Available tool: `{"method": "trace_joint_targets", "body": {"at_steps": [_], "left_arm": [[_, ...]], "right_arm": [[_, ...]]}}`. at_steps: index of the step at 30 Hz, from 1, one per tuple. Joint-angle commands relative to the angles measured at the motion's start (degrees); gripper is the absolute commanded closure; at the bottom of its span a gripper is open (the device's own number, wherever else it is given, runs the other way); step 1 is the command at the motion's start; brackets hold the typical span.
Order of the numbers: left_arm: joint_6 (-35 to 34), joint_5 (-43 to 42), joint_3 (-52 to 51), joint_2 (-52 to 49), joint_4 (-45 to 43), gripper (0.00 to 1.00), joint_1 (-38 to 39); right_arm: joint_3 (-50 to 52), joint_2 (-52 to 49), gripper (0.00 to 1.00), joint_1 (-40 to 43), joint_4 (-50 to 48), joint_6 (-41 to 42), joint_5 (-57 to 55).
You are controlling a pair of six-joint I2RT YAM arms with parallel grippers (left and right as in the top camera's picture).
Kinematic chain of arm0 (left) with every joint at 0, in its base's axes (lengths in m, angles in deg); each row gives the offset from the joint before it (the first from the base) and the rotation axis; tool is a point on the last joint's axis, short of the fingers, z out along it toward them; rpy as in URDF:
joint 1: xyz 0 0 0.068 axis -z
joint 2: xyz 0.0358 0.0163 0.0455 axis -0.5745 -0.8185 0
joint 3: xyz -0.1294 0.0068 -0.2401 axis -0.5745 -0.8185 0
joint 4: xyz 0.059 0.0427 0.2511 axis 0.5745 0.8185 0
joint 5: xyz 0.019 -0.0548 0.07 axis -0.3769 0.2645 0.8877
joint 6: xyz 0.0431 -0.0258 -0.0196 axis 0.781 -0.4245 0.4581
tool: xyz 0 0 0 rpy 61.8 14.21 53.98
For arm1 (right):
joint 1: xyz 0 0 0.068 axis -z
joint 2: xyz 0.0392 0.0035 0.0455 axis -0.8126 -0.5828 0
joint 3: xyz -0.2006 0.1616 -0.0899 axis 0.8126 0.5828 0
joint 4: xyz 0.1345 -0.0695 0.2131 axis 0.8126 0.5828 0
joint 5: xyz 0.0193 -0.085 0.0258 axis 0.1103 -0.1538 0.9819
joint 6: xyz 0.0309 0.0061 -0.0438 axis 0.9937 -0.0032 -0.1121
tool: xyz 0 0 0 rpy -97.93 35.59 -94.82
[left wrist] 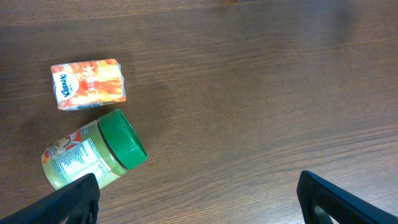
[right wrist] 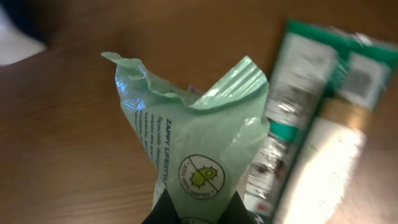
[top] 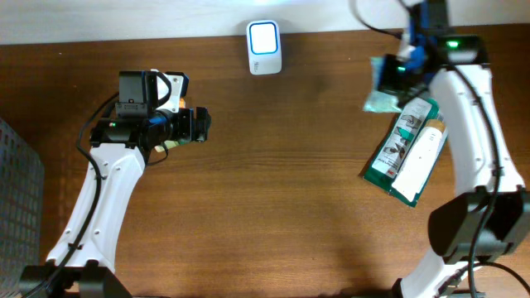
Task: Scan the item barcode
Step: 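Place the mint packet on the right pile and release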
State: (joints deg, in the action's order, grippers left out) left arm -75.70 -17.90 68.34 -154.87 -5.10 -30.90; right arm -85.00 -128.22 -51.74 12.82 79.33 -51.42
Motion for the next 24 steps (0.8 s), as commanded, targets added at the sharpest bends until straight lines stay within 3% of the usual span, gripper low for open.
{"method": "trace_joint_targets", "body": {"at_steps": [1,4,9,10,11,13,17,22,24], "left_arm": [[0.5,-0.1,0.8,0.7,-0.1,0.01,-0.2],[0.5,-0.1,0.8,0.8,-0.1,0.01,-0.2],[0.5,-0.1,0.8,0.7,-0.1,0.01,-0.2],[0.5,-0.1,0.8,0.7,-0.1,0.01,-0.2],[0.5,-0.1,0.8,0.8,-0.1,0.01,-0.2],[0.5,-0.1,0.8,0.8,-0.1,0.01,-0.2],[0.5,-0.1,0.8,0.7,-0.1,0.01,-0.2],[0.5,-0.1,0.8,0.7,-0.1,0.01,-0.2],[0.5,-0.1,0.8,0.7,-0.1,0.01,-0.2]], "right_arm": [[4.9,-1.9,0.96,7.3,-0.5,2.2,3.4],[12.2,-4.0,0.96,11.9,-7.0,2.2,8.2],[18.7,-6.8,0.95,13.9,-10.1,2.0,3.3],[19.2,-6.8,0.88,13.9,-10.3,2.2,2.6],[19.6,-6.8,0.66,13.9,-10.3,2.1,1.6],[19.5,-6.8,0.59,13.9,-10.3,1.9,1.6],[12.4,-6.6,0.51,13.8,-4.8,0.2,2.3],[-4.1,-6.4,0.41,11.2,13.8,-5.7,4.4],[-7.0,-6.4,0.36,9.1,16.0,-11.2,13.1]]}}
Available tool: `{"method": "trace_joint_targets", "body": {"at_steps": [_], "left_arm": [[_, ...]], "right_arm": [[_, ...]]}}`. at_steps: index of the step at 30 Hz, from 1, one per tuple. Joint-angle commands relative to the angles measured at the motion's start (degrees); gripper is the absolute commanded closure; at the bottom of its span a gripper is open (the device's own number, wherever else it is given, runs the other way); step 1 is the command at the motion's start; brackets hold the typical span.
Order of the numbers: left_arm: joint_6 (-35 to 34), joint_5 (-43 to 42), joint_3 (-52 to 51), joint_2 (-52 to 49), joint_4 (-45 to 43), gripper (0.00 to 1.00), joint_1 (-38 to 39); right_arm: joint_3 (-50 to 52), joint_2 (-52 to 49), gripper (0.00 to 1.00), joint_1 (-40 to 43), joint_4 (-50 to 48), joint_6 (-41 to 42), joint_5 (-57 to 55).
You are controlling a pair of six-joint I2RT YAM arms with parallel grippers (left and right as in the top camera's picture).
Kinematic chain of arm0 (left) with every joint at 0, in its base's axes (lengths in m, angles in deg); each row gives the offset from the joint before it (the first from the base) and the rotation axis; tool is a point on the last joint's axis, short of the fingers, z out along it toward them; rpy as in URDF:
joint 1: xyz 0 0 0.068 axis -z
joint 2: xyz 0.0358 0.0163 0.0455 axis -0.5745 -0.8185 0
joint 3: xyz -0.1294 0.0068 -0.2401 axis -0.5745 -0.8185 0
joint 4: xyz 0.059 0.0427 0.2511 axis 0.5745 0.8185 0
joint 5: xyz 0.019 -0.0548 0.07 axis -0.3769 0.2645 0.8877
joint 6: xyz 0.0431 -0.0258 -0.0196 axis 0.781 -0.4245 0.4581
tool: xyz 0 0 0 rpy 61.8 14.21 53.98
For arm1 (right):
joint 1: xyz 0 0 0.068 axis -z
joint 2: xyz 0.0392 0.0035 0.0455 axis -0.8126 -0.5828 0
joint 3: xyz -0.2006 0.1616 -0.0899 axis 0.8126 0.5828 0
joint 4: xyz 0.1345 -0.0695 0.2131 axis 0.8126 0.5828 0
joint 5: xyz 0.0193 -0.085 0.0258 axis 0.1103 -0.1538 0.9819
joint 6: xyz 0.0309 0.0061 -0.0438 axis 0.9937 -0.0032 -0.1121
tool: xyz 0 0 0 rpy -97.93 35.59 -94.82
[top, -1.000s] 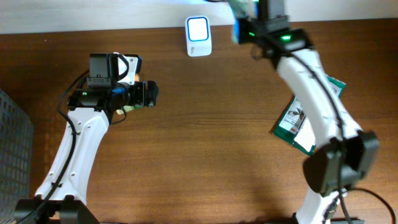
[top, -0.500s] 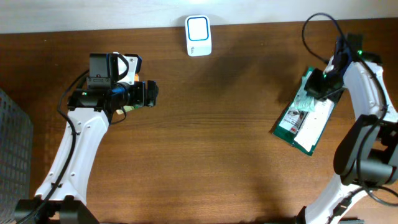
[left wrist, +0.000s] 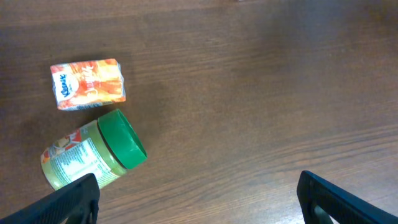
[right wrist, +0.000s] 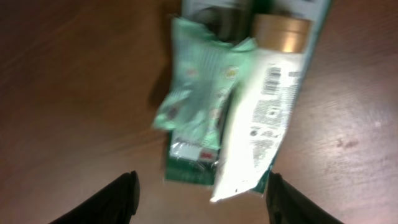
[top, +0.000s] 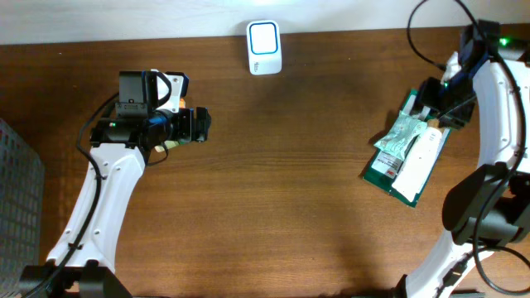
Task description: Scan the item barcode
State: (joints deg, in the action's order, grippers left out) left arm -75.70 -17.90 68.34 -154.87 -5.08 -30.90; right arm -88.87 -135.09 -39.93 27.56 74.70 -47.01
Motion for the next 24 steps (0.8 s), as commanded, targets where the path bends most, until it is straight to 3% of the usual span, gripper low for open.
{"method": "trace_joint_targets", "body": {"at_steps": [1,3,14,24], "left_arm": [[0.5,-0.1,0.8,0.7,-0.1,0.01,-0.2],[0.5,-0.1,0.8,0.7,-0.1,0.01,-0.2],[0.5,-0.1,0.8,0.7,-0.1,0.01,-0.2],[0.5,-0.1,0.8,0.7,-0.1,0.01,-0.2]], "right_arm": [[-3.1,0.5,0.33,-3.8,0.8,-8.9,14.7],[-2.9,0.5,0.27,-5.5,-0.7,-9.8,19.6],[-2.9,0.5,0.27,-18.6,-2.7,-9.8,20.1],[-2.4,0.3,0.27,-20.6,-4.0,-9.8,16.9]]}}
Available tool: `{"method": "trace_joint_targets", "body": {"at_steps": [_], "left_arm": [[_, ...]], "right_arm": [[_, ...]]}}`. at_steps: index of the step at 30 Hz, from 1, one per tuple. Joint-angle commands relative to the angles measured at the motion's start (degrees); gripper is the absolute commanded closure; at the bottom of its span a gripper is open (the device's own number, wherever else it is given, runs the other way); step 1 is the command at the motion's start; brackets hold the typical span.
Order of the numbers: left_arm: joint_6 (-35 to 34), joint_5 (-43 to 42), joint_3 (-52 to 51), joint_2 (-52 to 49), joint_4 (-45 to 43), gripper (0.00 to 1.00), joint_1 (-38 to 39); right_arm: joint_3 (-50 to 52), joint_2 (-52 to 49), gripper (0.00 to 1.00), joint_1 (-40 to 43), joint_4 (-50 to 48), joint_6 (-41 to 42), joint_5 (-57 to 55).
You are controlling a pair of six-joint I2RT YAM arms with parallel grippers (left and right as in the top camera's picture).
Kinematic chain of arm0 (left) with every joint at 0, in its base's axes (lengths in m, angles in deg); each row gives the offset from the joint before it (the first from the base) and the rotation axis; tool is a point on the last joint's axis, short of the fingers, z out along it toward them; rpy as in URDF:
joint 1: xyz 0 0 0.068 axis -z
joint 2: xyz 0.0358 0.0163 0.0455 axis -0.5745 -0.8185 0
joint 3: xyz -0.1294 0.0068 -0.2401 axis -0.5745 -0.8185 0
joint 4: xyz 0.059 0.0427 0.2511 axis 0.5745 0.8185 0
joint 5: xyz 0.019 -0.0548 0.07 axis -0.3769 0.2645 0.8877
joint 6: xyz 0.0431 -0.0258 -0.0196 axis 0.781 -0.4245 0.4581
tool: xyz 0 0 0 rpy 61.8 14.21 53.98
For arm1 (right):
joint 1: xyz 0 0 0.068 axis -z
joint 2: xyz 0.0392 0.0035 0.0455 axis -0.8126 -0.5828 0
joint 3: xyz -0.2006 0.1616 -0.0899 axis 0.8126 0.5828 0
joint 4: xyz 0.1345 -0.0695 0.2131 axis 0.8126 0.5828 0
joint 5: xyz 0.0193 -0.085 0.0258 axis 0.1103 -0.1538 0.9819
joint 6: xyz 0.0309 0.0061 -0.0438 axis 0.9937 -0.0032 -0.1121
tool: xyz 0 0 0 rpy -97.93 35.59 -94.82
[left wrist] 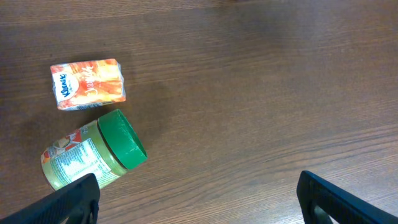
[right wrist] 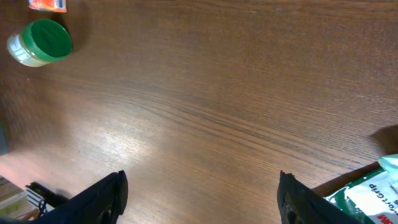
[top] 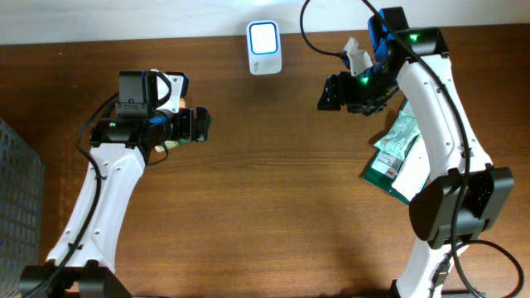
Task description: Scan the item barcode
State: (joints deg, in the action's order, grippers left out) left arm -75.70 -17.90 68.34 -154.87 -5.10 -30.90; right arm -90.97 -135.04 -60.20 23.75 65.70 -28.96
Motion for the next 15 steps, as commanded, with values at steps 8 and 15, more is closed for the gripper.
{"method": "trace_joint_targets", "body": {"at_steps": [8,15], "left_arm": [[0.5,-0.1,0.8,0.7,-0.1,0.01,-0.2],[0.5,-0.1,0.8,0.8,-0.2,0.01,-0.2]], "right_arm": [[0.0,0.3,0.27,-0.5,-1.5,-0.8,-1.1],[0.3,0.2,0.25,-3.6,-4.3,-0.8,-0.9]]}}
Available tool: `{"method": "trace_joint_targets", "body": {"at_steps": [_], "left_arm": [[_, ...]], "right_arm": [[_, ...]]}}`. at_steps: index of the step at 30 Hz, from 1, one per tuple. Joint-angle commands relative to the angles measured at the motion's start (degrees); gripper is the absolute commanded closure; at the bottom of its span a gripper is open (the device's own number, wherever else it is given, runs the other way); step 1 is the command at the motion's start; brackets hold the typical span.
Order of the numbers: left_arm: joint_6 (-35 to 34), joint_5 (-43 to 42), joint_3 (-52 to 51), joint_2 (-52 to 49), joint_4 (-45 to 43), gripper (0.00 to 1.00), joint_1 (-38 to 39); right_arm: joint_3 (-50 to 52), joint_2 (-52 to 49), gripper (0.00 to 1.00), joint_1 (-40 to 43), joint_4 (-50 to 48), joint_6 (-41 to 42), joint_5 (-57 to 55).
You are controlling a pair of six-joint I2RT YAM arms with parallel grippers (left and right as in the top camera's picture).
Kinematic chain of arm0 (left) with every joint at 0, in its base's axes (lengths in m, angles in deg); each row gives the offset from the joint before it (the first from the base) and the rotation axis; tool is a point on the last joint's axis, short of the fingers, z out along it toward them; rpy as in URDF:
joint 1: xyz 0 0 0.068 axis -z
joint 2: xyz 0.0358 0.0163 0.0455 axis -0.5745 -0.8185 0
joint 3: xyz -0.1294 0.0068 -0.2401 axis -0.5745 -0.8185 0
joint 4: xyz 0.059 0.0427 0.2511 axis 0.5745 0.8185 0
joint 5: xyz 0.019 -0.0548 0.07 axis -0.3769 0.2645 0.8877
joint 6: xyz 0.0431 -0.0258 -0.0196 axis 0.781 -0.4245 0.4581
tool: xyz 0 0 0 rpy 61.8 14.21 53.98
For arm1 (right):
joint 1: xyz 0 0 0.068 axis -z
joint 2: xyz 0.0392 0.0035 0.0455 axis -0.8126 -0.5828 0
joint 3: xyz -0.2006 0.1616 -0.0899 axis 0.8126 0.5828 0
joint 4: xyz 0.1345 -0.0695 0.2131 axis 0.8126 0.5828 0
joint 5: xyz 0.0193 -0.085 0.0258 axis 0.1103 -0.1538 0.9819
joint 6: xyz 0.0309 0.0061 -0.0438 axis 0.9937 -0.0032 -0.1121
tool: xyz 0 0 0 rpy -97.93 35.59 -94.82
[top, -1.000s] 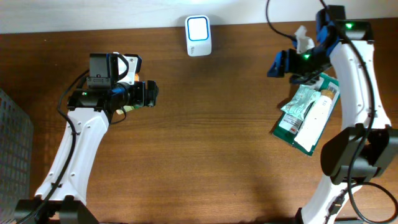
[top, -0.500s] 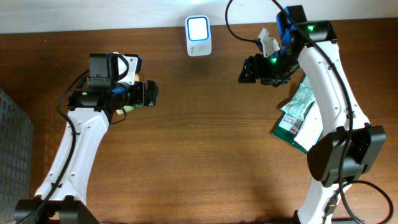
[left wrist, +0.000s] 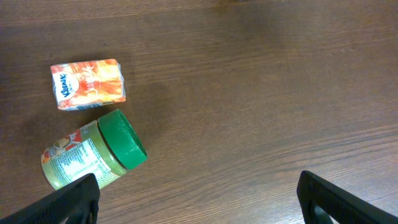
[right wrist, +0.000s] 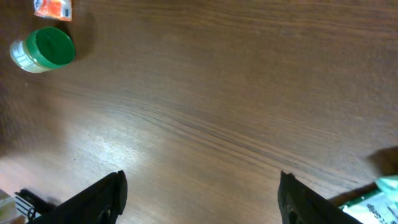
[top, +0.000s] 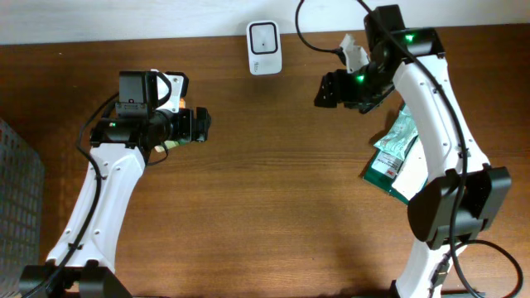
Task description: Scan the item barcode
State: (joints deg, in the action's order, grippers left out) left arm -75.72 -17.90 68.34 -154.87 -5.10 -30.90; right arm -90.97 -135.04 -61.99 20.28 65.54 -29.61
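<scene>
The white barcode scanner (top: 263, 37) stands at the table's far edge. A light green pouch (top: 403, 132) lies on a green-and-white package (top: 389, 170) at the right; its corner (right wrist: 387, 184) shows in the right wrist view. My right gripper (top: 327, 89) hangs open and empty over bare wood, right of the scanner and left of the pouch. My left gripper (left wrist: 198, 205) is open and empty above the table's left part, with an orange juice box (left wrist: 87, 84) and a green-lidded jar (left wrist: 93, 152) beyond its left finger.
The jar (right wrist: 42, 50) and the orange box (right wrist: 53, 7) also show far off in the right wrist view. A dark wire basket (top: 12, 207) stands at the table's left edge. The brown wooden table (top: 265, 215) spans the view.
My right gripper has shifted slightly to the left, still open and empty. The scanner's face looks dimmer than before. The left arm, jar and juice box have not moved.
My right gripper was first shut on the green pouch, held above the packages at the right. Then it was open, with the pouch lying on the green-and-white package. After that it stood open near the scanner, where it remains. The left arm stayed still throughout.
</scene>
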Motion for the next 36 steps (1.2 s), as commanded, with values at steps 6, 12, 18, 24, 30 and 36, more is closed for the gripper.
{"method": "trace_joint_targets", "body": {"at_steps": [6,12,18,24,30,36], "left_arm": [[3.8,7.9,2.8,0.7,0.8,0.0,-1.9],[22.8,12.9,3.5,-5.6,-6.1,0.16,-7.6],[37.6,12.9,3.5,-14.9,-3.3,0.14,-7.7],[43.5,9.3,1.0,-16.3,-3.1,0.16,-7.7],[43.6,7.8,0.9,-22.1,-5.3,0.12,-7.7],[35.6,-5.8,0.9,-23.4,-2.3,0.21,-6.9]], "right_arm": [[0.3,-2.4,0.25,-5.6,-4.3,0.0,0.9],[0.3,-4.2,0.25,-6.0,-5.5,-0.3,0.8],[0.3,-4.2,0.25,-5.4,-5.5,-0.7,0.7],[0.3,-4.2,0.25,-5.4,-5.3,-0.9,-0.7],[0.3,-4.2,0.25,-5.4,-4.8,-0.9,-0.7],[0.3,-4.2,0.25,-5.5,-4.8,-0.9,-0.7]]}}
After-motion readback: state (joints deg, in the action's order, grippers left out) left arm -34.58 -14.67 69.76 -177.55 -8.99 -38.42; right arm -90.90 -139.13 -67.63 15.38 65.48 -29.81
